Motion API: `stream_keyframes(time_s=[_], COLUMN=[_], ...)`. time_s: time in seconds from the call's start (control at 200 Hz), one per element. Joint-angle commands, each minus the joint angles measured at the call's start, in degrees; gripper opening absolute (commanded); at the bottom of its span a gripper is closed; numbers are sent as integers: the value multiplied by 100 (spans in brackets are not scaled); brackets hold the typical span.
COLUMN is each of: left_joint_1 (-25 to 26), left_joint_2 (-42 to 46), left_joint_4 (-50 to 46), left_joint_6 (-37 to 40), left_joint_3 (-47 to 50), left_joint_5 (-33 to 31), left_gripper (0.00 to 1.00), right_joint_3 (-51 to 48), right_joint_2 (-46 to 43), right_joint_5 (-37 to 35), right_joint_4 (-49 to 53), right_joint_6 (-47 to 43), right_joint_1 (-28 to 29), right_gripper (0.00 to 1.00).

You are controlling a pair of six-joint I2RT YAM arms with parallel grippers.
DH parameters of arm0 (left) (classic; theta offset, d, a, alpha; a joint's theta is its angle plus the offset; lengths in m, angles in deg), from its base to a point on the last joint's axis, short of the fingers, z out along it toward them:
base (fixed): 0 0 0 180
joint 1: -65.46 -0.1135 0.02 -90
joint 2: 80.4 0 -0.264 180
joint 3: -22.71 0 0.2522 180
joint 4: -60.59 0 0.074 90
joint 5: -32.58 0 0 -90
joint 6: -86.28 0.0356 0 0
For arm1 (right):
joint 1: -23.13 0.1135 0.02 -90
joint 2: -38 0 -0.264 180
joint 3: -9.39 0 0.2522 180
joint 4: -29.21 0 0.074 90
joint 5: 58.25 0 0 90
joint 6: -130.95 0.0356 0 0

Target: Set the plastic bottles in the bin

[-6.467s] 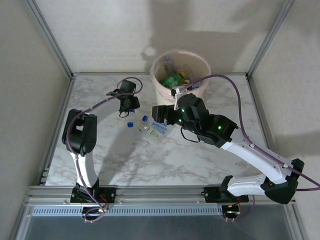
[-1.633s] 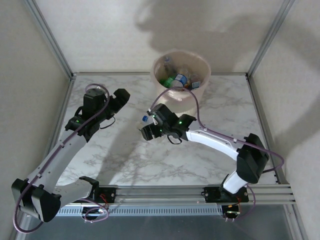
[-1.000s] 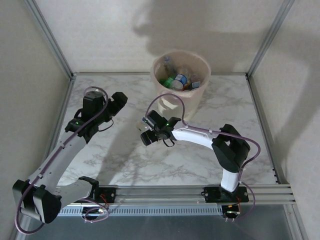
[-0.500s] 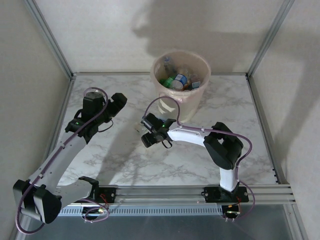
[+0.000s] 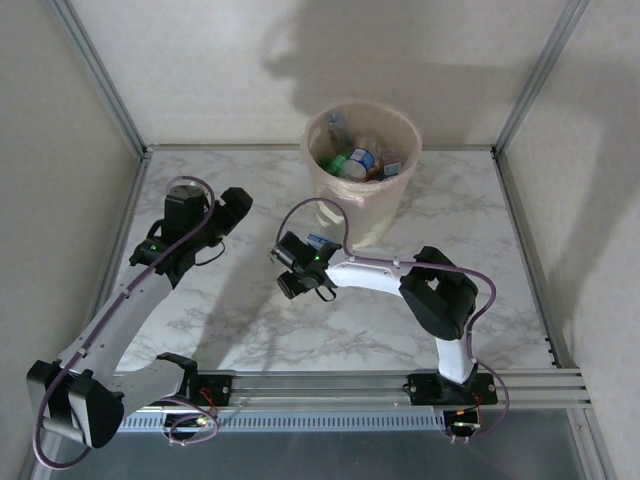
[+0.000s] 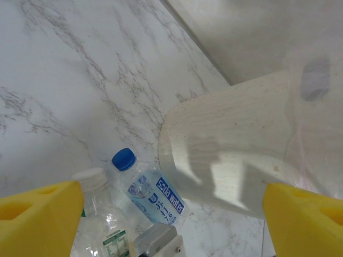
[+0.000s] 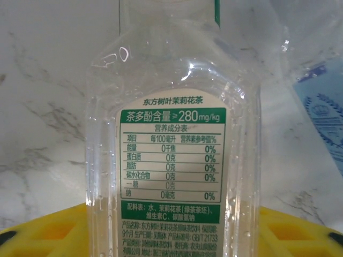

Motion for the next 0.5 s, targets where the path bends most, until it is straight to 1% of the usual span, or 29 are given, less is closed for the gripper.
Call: stream_keyframes(time_s=[0.0,0.16,0.496], left_joint_1=[-73,-159,-305], left_joint_2=[117,111,100], left_joint_4=[44,-14,-167], left_joint_6=[56,119,277], left_joint_3=[-36,-84,-225], left_joint_5=[30,21,7], left_gripper=[86,86,86], right_joint_3=[211,316,213], right_joint_2=[-205,-580,-1910], right_joint_5=[-52,-45,-141], right_joint_4=[58,155,340], right_joint_6=[49,169,667], right_joint_1=[167,349,432], right_gripper=[51,46,44])
